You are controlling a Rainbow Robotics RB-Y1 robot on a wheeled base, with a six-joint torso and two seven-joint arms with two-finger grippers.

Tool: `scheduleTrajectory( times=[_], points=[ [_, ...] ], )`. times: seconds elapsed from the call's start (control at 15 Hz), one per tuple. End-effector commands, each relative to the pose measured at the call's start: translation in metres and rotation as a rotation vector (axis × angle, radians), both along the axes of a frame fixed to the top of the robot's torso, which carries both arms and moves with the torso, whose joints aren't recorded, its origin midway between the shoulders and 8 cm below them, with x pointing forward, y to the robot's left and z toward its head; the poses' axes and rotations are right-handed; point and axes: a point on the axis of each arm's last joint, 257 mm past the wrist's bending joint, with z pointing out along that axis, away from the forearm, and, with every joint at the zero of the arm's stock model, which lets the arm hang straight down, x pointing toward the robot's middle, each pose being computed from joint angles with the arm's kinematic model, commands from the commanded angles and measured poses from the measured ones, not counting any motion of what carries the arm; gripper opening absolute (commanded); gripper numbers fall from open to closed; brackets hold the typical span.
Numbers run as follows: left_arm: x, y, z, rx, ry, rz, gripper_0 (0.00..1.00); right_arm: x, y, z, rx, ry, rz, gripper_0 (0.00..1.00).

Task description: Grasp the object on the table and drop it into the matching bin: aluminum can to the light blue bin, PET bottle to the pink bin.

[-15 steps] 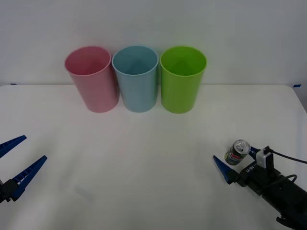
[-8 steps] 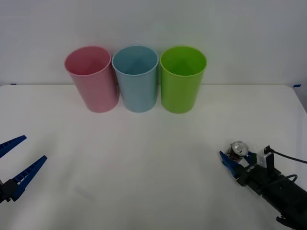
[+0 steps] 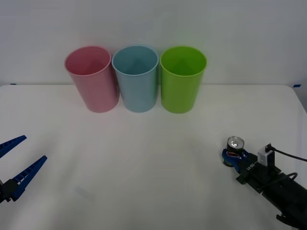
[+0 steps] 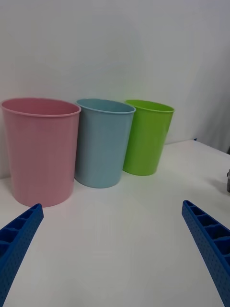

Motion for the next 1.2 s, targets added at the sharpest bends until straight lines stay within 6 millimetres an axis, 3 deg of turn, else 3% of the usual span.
scheduleTrajectory(
  times=[0.07, 0.8, 1.2],
  points=[
    [0.000, 0.000, 0.000, 0.000, 0.000, 0.000, 1.00, 0.004, 0.008, 0.022, 0.009, -0.041, 0.019, 0.00],
    [0.000, 0.000, 0.000, 0.000, 0.000, 0.000, 1.00, 0.006, 0.056, 0.136, 0.190, -0.094, 0.177, 0.00],
    [0.000, 0.000, 0.000, 0.000, 0.000, 0.000, 1.00, 0.020, 0.093, 0.198, 0.227, -0.163, 0.287, 0.00]
  ],
)
